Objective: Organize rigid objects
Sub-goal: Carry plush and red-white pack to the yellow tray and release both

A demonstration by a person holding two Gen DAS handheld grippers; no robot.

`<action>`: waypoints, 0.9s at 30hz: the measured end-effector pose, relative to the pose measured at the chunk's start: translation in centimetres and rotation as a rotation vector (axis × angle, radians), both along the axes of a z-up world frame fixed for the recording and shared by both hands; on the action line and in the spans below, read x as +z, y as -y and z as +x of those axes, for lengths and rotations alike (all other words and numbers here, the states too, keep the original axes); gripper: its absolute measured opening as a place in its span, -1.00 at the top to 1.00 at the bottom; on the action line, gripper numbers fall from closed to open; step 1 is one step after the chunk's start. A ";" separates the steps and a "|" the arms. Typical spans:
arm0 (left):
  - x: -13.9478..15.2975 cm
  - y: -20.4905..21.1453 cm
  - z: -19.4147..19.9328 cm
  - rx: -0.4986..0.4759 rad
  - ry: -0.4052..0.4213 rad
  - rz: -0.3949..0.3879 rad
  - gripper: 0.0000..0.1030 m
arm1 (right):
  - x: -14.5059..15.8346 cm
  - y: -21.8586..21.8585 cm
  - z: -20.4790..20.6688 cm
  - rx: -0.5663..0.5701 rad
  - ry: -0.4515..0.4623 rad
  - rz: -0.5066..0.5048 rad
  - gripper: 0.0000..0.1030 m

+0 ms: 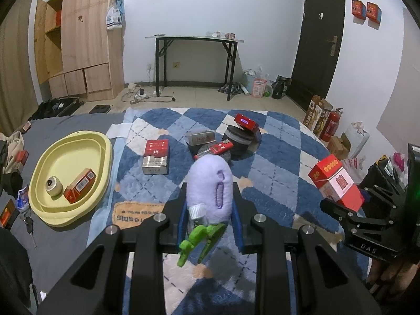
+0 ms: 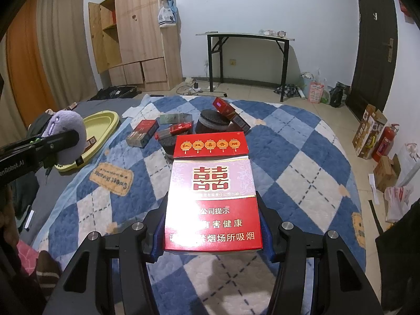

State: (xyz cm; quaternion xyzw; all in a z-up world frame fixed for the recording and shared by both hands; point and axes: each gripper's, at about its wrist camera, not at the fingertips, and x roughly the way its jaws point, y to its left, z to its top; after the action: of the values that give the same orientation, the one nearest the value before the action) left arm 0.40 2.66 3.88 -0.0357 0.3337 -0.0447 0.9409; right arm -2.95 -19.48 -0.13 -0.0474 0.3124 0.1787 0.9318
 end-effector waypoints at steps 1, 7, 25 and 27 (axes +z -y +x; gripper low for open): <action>0.1 0.0 0.0 0.001 0.003 -0.001 0.41 | 0.0 0.0 0.0 0.001 0.000 0.000 -0.07; 1.2 -1.7 1.4 0.008 0.014 0.021 0.41 | -0.1 -0.2 0.2 0.015 -0.007 0.002 -0.07; -3.1 -26.5 12.2 0.297 -0.127 0.073 0.41 | 0.9 -23.7 12.2 0.446 -0.042 -0.044 -0.07; -4.9 -29.1 13.3 0.341 -0.157 0.047 0.41 | -0.3 -27.9 13.7 0.498 -0.062 -0.074 -0.07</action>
State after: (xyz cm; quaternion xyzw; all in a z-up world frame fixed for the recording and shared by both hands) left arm 13.69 31.78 -1.04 -0.0731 0.3964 0.1260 0.9065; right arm 10.75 8.37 -0.44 -0.1517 0.3259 0.3927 0.8465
